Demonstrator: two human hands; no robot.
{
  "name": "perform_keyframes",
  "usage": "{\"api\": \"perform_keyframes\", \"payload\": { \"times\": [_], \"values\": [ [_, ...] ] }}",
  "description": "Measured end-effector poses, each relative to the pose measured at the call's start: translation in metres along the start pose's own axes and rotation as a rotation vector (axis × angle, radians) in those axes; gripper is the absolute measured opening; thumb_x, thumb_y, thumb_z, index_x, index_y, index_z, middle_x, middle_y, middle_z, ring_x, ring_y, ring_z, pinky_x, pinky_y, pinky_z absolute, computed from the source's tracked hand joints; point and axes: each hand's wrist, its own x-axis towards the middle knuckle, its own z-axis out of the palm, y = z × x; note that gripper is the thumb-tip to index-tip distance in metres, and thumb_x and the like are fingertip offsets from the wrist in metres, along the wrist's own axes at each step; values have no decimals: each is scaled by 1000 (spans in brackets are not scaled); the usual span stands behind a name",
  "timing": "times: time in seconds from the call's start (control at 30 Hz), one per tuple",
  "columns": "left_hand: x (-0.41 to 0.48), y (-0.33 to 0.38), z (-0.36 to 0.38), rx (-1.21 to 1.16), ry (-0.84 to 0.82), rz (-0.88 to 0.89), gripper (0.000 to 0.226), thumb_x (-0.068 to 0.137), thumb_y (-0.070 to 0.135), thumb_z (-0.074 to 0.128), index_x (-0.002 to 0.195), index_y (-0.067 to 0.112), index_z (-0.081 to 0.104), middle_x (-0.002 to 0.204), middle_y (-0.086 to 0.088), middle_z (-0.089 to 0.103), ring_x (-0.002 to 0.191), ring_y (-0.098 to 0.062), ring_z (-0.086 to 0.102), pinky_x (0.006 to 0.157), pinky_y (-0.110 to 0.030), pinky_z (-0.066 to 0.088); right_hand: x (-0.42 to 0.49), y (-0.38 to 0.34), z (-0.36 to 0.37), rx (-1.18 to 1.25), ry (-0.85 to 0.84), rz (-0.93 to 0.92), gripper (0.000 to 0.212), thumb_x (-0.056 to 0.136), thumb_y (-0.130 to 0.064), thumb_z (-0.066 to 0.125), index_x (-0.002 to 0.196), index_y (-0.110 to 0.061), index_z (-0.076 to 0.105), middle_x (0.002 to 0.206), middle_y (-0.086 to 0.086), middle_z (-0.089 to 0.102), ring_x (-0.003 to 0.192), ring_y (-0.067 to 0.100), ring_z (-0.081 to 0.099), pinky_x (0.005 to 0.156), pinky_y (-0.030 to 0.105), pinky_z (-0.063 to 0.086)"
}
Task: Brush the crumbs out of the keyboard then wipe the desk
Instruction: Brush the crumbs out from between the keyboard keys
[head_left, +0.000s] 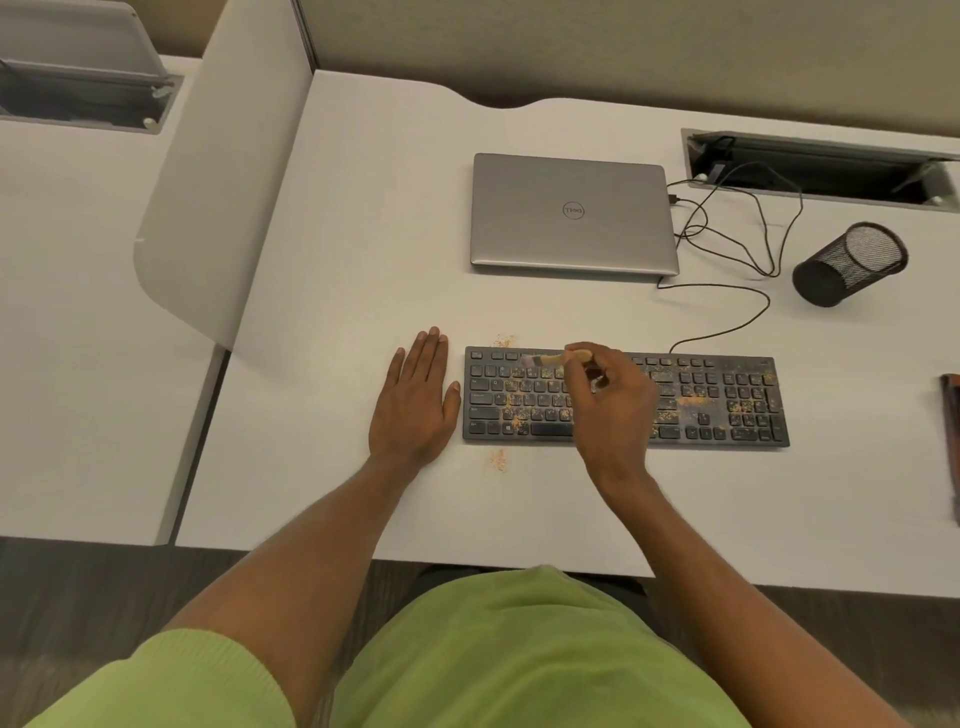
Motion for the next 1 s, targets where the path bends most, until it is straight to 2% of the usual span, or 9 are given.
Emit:
{"api": "perform_keyframes", "payload": {
  "times": [0.1, 0.2, 0.3, 0.5, 0.67, 0.87, 1.0],
  "values": [
    [0, -1, 1, 1, 1, 0, 69, 110, 43, 21, 172, 14, 10, 180, -1, 7, 166, -13, 1, 135, -41, 6, 9, 2, 7, -10, 16, 3, 13, 101, -16, 65, 97, -20, 76, 88, -8, 73, 80, 8, 65, 73, 27, 55],
    [0, -1, 1, -1, -2, -1, 69, 110, 43, 21, 172, 14, 10, 180, -1, 6, 166, -13, 1, 135, -41, 5, 13, 8, 12, -79, 0, -19, 15, 103, -20, 63, 106, -14, 77, 95, -3, 73, 85, 11, 65, 75, 34, 56],
    [0, -1, 1, -1, 2, -1, 69, 111, 42, 24, 172, 14, 11, 180, -1, 8, 166, -13, 2, 135, -41, 6, 16, 13, 13, -157, -23, -86, 18, 104, -23, 63, 114, -15, 76, 103, -2, 74, 92, 14, 65, 79, 38, 57],
    [1, 0, 1, -1, 12, -5, 68, 111, 40, 27, 172, 13, 13, 179, -1, 10, 166, -13, 3, 135, -39, 4, 14, 22, 7, -236, -99, -183, 12, 102, -17, 65, 108, -19, 75, 98, -5, 72, 88, 18, 63, 76, 45, 54],
    [1, -1, 3, 2, 4, -10, 69, 111, 41, 27, 172, 14, 11, 180, -1, 7, 166, -12, 1, 135, -39, 4, 13, 21, -3, -203, -95, -171, 10, 102, -10, 65, 104, -15, 73, 94, -4, 69, 88, 15, 61, 75, 40, 53],
    [1, -1, 3, 2, 5, -10, 68, 111, 41, 28, 172, 14, 11, 180, -1, 7, 166, -11, 0, 135, -39, 4, 28, 25, 0, -241, -33, -144, 14, 104, -22, 64, 112, -18, 74, 101, -5, 72, 93, 18, 63, 79, 47, 54],
    [1, -1, 3, 0, 7, -9, 68, 111, 41, 27, 172, 14, 12, 180, -1, 8, 166, -12, 1, 135, -40, 5, 24, 23, 0, -301, -76, -160, 13, 103, -22, 65, 108, -18, 76, 95, -4, 73, 85, 15, 61, 73, 47, 55]
  ]
}}
